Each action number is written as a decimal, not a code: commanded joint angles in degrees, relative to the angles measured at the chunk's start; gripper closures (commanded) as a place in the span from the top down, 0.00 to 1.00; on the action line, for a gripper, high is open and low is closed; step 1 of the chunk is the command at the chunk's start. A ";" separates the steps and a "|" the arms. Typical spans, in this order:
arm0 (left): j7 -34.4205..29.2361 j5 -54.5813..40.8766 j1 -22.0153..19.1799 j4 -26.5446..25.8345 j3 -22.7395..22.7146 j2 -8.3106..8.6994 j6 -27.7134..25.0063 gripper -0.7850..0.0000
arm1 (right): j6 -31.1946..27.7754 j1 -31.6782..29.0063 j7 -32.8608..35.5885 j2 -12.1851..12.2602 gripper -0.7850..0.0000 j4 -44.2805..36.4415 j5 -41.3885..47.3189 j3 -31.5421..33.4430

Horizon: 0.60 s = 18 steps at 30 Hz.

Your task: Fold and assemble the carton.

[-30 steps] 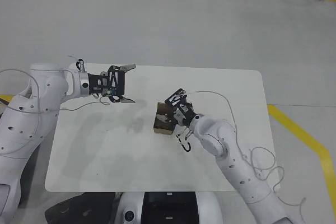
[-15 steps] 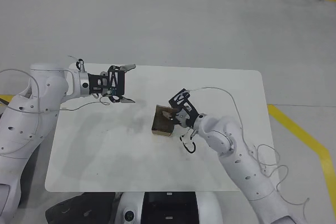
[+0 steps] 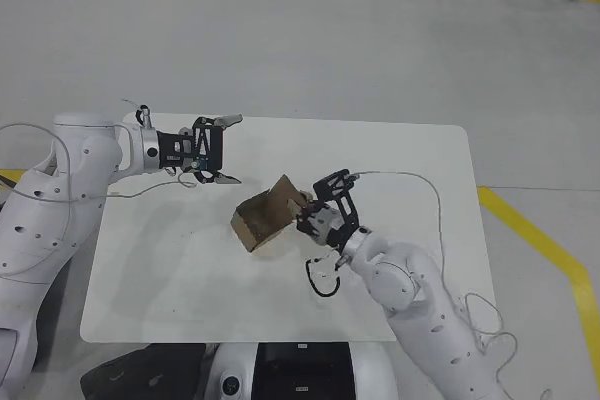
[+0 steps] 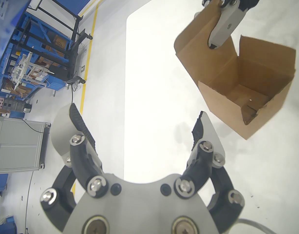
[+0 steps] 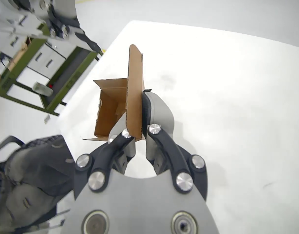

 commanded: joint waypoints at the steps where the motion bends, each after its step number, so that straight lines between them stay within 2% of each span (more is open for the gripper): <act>1: 0.00 0.00 0.00 0.00 0.00 0.00 0.00 1.00 | 0.74 -1.57 -1.44 0.04 0.00 -1.37 1.38 0.13; 6: 0.00 0.00 0.00 0.00 0.00 0.00 0.00 1.00 | 4.65 -4.96 -6.65 -0.08 0.00 -2.58 6.90 1.61; 10: 0.00 0.00 0.00 0.00 0.00 0.00 0.00 1.00 | 7.09 -6.24 -10.33 -0.42 0.00 -1.97 14.73 2.99; 14: 0.87 -1.36 1.98 0.66 -1.70 0.36 2.25 1.00 | 8.19 -6.45 -13.11 -0.73 0.00 -0.57 21.58 4.37; 18: 4.81 -0.91 4.07 2.20 -3.56 1.07 2.98 1.00 | 7.95 -6.50 -15.51 -1.06 0.00 0.55 28.33 5.21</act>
